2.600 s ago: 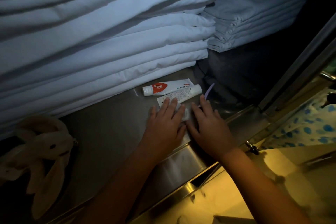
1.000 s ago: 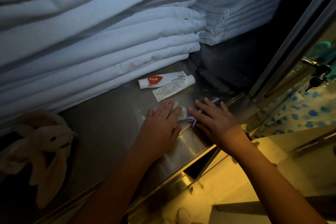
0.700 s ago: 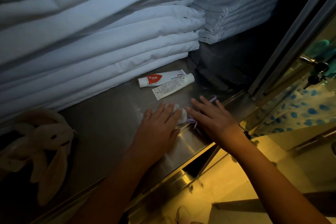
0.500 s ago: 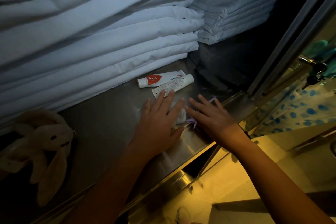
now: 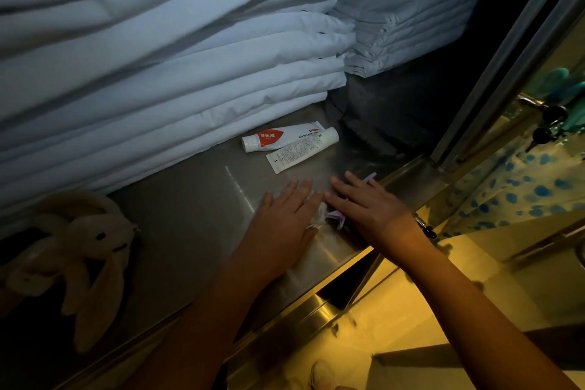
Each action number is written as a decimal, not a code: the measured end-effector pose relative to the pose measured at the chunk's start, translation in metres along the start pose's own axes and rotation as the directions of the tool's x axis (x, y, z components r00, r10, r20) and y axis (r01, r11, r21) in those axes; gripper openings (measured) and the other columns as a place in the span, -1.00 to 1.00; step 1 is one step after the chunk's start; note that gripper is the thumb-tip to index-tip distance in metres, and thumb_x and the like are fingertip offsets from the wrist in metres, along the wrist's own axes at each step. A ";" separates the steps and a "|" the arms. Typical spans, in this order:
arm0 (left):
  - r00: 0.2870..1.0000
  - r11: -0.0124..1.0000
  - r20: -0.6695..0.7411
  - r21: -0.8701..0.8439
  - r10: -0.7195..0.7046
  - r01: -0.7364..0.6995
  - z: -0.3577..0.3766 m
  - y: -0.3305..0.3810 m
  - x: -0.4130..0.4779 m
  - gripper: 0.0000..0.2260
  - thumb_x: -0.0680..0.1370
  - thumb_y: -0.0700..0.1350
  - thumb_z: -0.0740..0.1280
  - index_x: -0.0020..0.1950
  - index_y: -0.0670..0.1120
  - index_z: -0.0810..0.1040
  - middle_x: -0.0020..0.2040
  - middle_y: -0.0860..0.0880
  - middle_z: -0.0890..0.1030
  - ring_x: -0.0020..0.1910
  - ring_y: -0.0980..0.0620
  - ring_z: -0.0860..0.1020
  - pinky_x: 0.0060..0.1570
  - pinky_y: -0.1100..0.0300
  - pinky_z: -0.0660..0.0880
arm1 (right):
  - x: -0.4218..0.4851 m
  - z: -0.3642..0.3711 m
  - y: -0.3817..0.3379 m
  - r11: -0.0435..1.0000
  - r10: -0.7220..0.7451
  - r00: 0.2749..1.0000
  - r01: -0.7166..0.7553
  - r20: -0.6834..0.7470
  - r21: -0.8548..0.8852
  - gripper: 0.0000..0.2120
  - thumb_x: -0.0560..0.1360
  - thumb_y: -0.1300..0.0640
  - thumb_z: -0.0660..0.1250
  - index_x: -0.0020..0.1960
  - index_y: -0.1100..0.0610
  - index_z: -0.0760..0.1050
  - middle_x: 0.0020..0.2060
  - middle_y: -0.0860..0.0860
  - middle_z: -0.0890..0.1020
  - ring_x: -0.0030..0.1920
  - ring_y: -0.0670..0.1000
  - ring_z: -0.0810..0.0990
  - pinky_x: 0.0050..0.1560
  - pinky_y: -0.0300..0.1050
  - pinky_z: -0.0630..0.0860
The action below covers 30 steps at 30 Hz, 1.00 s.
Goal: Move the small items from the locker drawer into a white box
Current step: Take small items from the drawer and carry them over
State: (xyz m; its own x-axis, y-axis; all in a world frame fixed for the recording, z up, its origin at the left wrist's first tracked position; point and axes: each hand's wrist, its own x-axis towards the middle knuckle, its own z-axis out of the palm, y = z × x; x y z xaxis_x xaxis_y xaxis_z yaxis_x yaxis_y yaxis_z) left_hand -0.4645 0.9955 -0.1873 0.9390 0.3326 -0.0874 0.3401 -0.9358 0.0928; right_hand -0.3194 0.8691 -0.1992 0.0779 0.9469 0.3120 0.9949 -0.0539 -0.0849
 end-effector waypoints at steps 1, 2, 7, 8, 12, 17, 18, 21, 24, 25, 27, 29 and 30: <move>1.000 1.000 -0.012 -0.004 0.003 -0.003 0.001 0.000 -0.002 -0.47 0.62 0.06 0.07 0.52 0.01 -0.07 0.54 -0.01 -0.11 0.49 0.01 -0.13 0.40 0.01 -0.11 | -0.001 0.001 -0.001 1.000 -0.002 1.000 0.002 -0.016 -0.005 -0.43 0.24 0.29 0.55 0.23 0.21 0.50 0.21 0.26 0.51 0.20 0.36 0.45 0.08 0.30 0.37; 1.000 1.000 -0.025 -0.005 0.009 -0.010 0.002 0.001 -0.004 -0.48 0.62 0.04 0.06 0.52 0.01 -0.07 0.54 -0.01 -0.10 0.49 0.02 -0.12 0.40 0.02 -0.11 | -0.002 0.001 -0.002 1.000 0.000 1.000 0.000 -0.032 -0.006 -0.43 0.23 0.28 0.55 0.22 0.21 0.51 0.20 0.26 0.52 0.20 0.35 0.46 0.08 0.30 0.37; 0.998 0.999 -0.055 0.003 0.042 -0.042 0.004 0.004 -0.014 -0.46 0.62 -0.02 0.09 0.52 0.00 -0.10 0.54 -0.02 -0.08 0.49 0.02 -0.10 0.40 0.05 -0.14 | -0.009 -0.001 -0.011 1.000 0.016 0.992 -0.017 -0.128 -0.007 -0.51 0.27 0.30 0.48 0.19 0.23 0.52 0.19 0.25 0.53 0.21 0.34 0.45 0.14 0.28 0.32; 0.997 0.999 -0.060 -0.002 0.052 -0.052 0.004 0.005 -0.017 -0.46 0.61 -0.02 0.10 0.52 -0.01 -0.09 0.54 -0.03 -0.07 0.49 0.01 -0.09 0.40 0.04 -0.14 | -0.011 -0.002 -0.013 1.000 0.022 0.990 -0.025 -0.140 -0.019 -0.53 0.27 0.30 0.48 0.18 0.23 0.53 0.18 0.26 0.54 0.20 0.33 0.46 0.15 0.27 0.31; 0.964 0.983 -0.200 -0.014 0.174 -0.181 -0.001 0.015 -0.026 -0.47 0.49 -0.14 0.35 0.42 -0.22 0.29 0.41 -0.25 0.29 0.38 -0.24 0.29 0.31 -0.21 0.18 | -0.020 -0.008 -0.024 0.994 0.057 0.982 -0.072 -0.179 -0.080 -0.58 0.27 0.27 0.47 0.13 0.25 0.56 0.13 0.28 0.56 0.15 0.35 0.50 0.11 0.28 0.33; 0.869 0.952 -0.398 0.030 0.292 -0.306 -0.002 0.025 -0.024 -0.59 0.34 -0.17 0.46 0.13 -0.31 0.56 0.11 -0.31 0.57 0.04 -0.31 0.57 -0.09 -0.33 0.45 | -0.039 -0.017 -0.037 0.980 0.128 0.959 -0.162 -0.253 -0.120 -0.64 0.32 0.26 0.34 0.12 0.27 0.56 0.12 0.29 0.56 0.14 0.36 0.50 0.12 0.26 0.32; 0.857 0.943 -0.407 0.030 0.315 -0.332 -0.002 0.027 -0.023 -0.60 0.33 -0.18 0.45 0.13 -0.30 0.56 0.11 -0.30 0.58 0.04 -0.29 0.57 -0.08 -0.31 0.47 | -0.045 -0.019 -0.039 0.975 0.149 0.953 -0.187 -0.265 -0.125 -0.63 0.32 0.28 0.34 0.13 0.27 0.56 0.13 0.28 0.56 0.15 0.36 0.50 0.13 0.26 0.32; 0.839 0.918 -0.398 0.020 0.370 -0.396 0.001 0.034 -0.022 -0.54 0.32 -0.21 0.51 0.18 -0.27 0.54 0.18 -0.27 0.55 0.14 -0.24 0.53 0.05 -0.23 0.44 | -0.062 -0.023 -0.047 0.953 0.225 0.933 -0.271 -0.282 -0.138 -0.57 0.31 0.29 0.36 0.18 0.24 0.53 0.17 0.27 0.54 0.19 0.34 0.47 0.12 0.31 0.37; 0.802 0.877 -0.414 -0.015 0.431 -0.480 0.000 0.046 -0.023 -0.56 0.35 -0.27 0.41 0.22 -0.26 0.52 0.22 -0.26 0.52 0.21 -0.24 0.49 0.13 -0.22 0.38 | -0.083 -0.028 -0.054 0.927 0.296 0.908 -0.348 -0.297 -0.139 -0.56 0.35 0.26 0.34 0.24 0.21 0.48 0.21 0.25 0.50 0.24 0.31 0.44 0.15 0.30 0.38; 0.789 0.862 -0.417 -0.022 0.452 -0.506 -0.001 0.052 -0.023 -0.56 0.34 -0.29 0.41 0.22 -0.26 0.52 0.21 -0.26 0.53 0.20 -0.24 0.49 0.13 -0.22 0.38 | -0.091 -0.030 -0.057 0.918 0.315 0.898 -0.371 -0.307 -0.143 -0.55 0.36 0.26 0.34 0.25 0.20 0.47 0.22 0.25 0.50 0.24 0.31 0.43 0.16 0.29 0.37; 0.763 0.838 -0.417 -0.004 0.495 -0.546 -0.002 0.067 -0.024 -0.50 0.27 -0.33 0.50 0.20 -0.27 0.53 0.21 -0.26 0.53 0.19 -0.24 0.50 0.13 -0.22 0.37 | -0.107 -0.034 -0.061 0.896 0.349 0.876 -0.416 -0.333 -0.155 -0.54 0.35 0.27 0.39 0.25 0.19 0.47 0.22 0.24 0.50 0.24 0.31 0.44 0.16 0.27 0.35; 0.730 0.810 -0.418 0.024 0.540 -0.586 -0.003 0.083 -0.026 -0.48 0.24 -0.33 0.53 0.18 -0.28 0.54 0.20 -0.26 0.54 0.18 -0.25 0.50 0.11 -0.25 0.38 | -0.125 -0.039 -0.066 0.868 0.386 0.850 -0.467 -0.358 -0.172 -0.53 0.34 0.29 0.43 0.24 0.20 0.48 0.21 0.25 0.51 0.23 0.30 0.45 0.18 0.24 0.33; 0.711 0.793 -0.428 0.023 0.558 -0.609 -0.003 0.092 -0.026 -0.50 0.25 -0.34 0.52 0.17 -0.29 0.54 0.19 -0.27 0.54 0.18 -0.26 0.50 0.10 -0.27 0.38 | -0.134 -0.043 -0.068 0.853 0.403 0.838 -0.490 -0.368 -0.182 -0.53 0.34 0.30 0.43 0.24 0.20 0.49 0.21 0.24 0.51 0.23 0.30 0.45 0.19 0.22 0.31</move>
State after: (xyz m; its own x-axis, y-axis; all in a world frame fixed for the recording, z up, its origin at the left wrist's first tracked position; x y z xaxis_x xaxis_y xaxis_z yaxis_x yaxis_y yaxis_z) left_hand -0.4574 0.9010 -0.1734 0.8792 -0.2359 0.4141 -0.3029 -0.9474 0.1035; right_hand -0.3951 0.7320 -0.1951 0.4893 0.6551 0.5758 0.8219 -0.5671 -0.0533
